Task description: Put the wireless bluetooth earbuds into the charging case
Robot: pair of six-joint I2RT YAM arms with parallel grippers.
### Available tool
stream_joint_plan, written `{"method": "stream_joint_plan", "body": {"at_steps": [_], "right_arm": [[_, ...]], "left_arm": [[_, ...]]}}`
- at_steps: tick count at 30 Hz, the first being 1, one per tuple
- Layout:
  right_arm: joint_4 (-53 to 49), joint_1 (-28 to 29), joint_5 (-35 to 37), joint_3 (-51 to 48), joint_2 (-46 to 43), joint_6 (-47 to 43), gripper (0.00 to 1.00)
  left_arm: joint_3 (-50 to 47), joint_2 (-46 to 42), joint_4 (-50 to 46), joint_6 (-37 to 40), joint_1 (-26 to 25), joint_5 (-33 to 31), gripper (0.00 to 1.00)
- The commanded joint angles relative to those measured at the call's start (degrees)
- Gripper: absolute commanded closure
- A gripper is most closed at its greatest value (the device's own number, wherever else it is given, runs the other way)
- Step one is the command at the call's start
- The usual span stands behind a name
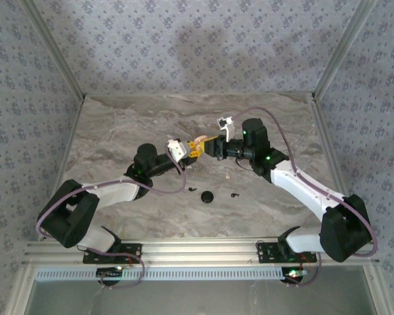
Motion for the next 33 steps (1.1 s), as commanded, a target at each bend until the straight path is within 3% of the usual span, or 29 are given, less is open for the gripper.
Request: {"method": "stream_joint_plan", "body": {"at_steps": [1,19,33], "right_arm": [[-7.3,0.0,0.1,2.4,0.8,-5.5,0.77],[-23.3,-1.5,-4.9,10.8,4.0,-20.3,0.77],[-34.5,-2.1,-4.4,18.0,5.9,-29.7,0.78]], "left_arm": [[3.0,-3.0,2.9,1.6,-1.0,4.2,0.90],[5.1,-3.2,-0.1,-0.4,-1.0,10.7,0.90],[6.1,-3.7,-3.1,-0.5,-1.0,14.0,0.90]]}}
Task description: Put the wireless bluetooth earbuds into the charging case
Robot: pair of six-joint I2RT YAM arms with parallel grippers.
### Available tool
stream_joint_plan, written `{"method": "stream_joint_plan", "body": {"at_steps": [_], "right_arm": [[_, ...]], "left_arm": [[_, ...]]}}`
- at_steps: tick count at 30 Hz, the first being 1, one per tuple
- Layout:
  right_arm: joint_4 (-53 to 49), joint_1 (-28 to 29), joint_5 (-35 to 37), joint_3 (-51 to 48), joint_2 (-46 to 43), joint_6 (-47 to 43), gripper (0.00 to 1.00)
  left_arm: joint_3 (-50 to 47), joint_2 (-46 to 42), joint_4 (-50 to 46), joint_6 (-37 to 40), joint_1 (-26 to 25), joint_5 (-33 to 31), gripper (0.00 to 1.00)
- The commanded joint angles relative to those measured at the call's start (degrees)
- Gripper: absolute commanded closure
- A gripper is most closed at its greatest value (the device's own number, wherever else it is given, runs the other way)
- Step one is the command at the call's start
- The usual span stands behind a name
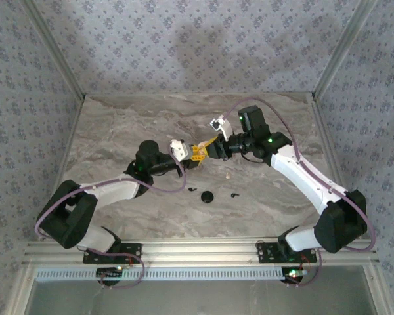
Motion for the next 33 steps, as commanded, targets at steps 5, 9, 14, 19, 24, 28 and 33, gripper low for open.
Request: {"method": "stream_joint_plan", "body": {"at_steps": [5,9,14,19,24,28,33], "right_arm": [[-6.3,-0.9,0.7,3.6,1.9,-5.8,0.78],[-6.5,-0.8,0.7,4.3,2.3,-5.9,0.78],[-8.2,-0.9,0.8,6.0,3.3,-6.4,0.78],[-10.9,-0.9,1.1,8.2,4.5,-9.5,0.78],[-15.1,-0.4,2.2,10.0,5.6,-12.9,0.77],[-17.4,0.2,3.3,11.5,6.6,-15.3,0.77],[-19.8,0.6,4.7,13.3,7.5,-18.0,0.76]], "left_arm": [[3.7,-3.6,2.3,-0.1,-1.0,7.5,0.90],[4.0,-3.6,1.2,0.2,-1.0,8.2,0.90],[4.5,-3.8,-0.6,0.8,-1.1,9.1,0.90],[4.9,-4.2,-2.8,1.2,-1.2,10.6,0.90],[4.9,-4.6,-3.2,1.0,-1.2,11.3,0.90],[5.2,-4.6,-3.7,1.0,-1.3,12.0,0.90],[5.4,-4.8,-4.1,1.0,-1.2,12.6,0.90]]}}
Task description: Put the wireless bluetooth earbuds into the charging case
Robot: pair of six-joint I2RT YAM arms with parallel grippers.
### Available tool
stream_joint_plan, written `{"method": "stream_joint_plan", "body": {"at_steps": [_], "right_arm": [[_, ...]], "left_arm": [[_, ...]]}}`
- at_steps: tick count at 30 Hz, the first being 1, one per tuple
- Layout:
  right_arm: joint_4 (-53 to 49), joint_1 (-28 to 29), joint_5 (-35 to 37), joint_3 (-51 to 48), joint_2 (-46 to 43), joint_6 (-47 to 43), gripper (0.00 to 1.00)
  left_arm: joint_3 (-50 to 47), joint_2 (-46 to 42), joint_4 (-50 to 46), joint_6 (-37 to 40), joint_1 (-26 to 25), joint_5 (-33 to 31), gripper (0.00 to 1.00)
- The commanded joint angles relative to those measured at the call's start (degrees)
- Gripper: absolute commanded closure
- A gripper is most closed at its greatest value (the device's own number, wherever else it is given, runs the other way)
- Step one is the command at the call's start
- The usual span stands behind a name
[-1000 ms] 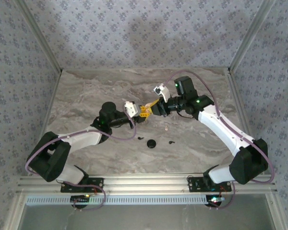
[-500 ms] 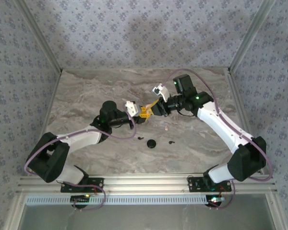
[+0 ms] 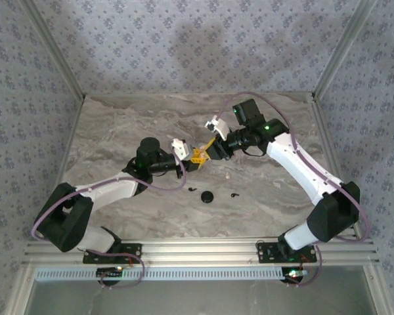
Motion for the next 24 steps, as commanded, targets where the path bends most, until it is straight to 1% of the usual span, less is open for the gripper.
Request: {"method": "stream_joint_plan", "body": {"at_steps": [1,8,14,21,24], "right_arm": [[-1.5,0.1,4.8,2.2,1.8,-3.9,0.76],[-3.3,0.6,6.6,3.8,2.4,-8.9,0.74],[-3.1,0.5,6.4,4.9,2.7,-10.3,0.72],[-0.7,0.7,4.0,4.8,2.9,-9.4,0.72],[-0.3,0.5,1.1,4.4,2.5,-8.9,0.72]], "left_arm": [[3.4,-3.0,4.4,1.3,-1.4,8.3,0.90],[3.6,-3.2,4.2,0.9,-1.5,9.1,0.90],[3.8,-3.1,4.2,0.8,-1.9,9.3,0.89],[3.8,-2.9,4.2,0.7,-2.2,9.3,0.89],[3.4,-2.7,4.5,0.8,-2.1,8.1,0.89]]}}
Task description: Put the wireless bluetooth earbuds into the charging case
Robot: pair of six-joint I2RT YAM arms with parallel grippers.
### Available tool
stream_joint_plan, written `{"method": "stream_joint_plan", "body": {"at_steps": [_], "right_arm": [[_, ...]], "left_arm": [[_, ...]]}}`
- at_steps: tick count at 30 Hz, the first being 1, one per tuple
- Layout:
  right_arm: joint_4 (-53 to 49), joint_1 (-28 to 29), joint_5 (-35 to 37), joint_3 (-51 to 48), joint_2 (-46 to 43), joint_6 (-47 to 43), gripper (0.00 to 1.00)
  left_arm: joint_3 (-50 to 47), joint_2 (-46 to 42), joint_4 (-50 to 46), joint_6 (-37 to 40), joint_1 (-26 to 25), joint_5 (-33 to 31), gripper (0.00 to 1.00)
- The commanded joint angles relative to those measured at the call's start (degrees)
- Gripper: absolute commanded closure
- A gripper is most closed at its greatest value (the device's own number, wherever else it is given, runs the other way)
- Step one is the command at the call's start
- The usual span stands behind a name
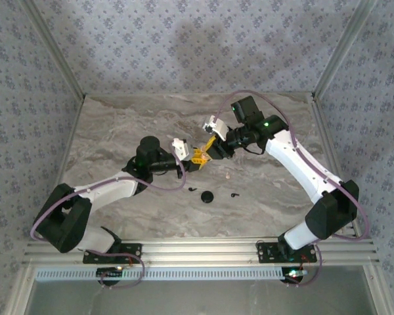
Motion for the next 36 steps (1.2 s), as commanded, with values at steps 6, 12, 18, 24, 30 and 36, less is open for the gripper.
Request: {"method": "stream_joint_plan", "body": {"at_steps": [6,12,18,24,30,36], "right_arm": [[6.3,-0.6,-3.0,-0.9,-0.6,2.5,0.70],[9.2,-1.0,-5.1,-3.0,-2.6,4.2,0.67],[15.0,-1.6,-5.8,-5.7,-4.4,8.1,0.66],[17.7,-1.9,-6.6,-7.2,-5.7,11.3,0.65],[20.2,-2.2,-6.4,-8.3,-6.9,13.8,0.64],[21.7,-2.8,-7.2,-8.7,-7.3,16.9,0.64]], "left_arm": [[1.3,-1.2,6.0,1.2,-1.7,2.9,0.89],[0.3,-0.4,7.6,1.2,-1.7,-0.1,0.89],[-0.6,-0.1,8.4,0.8,-1.7,-2.3,0.89],[-1.4,0.3,9.2,0.8,-1.6,-4.5,0.89],[-1.8,1.1,9.8,0.8,-1.6,-5.7,0.89],[-2.0,1.4,9.6,0.6,-1.5,-7.1,0.89]]}}
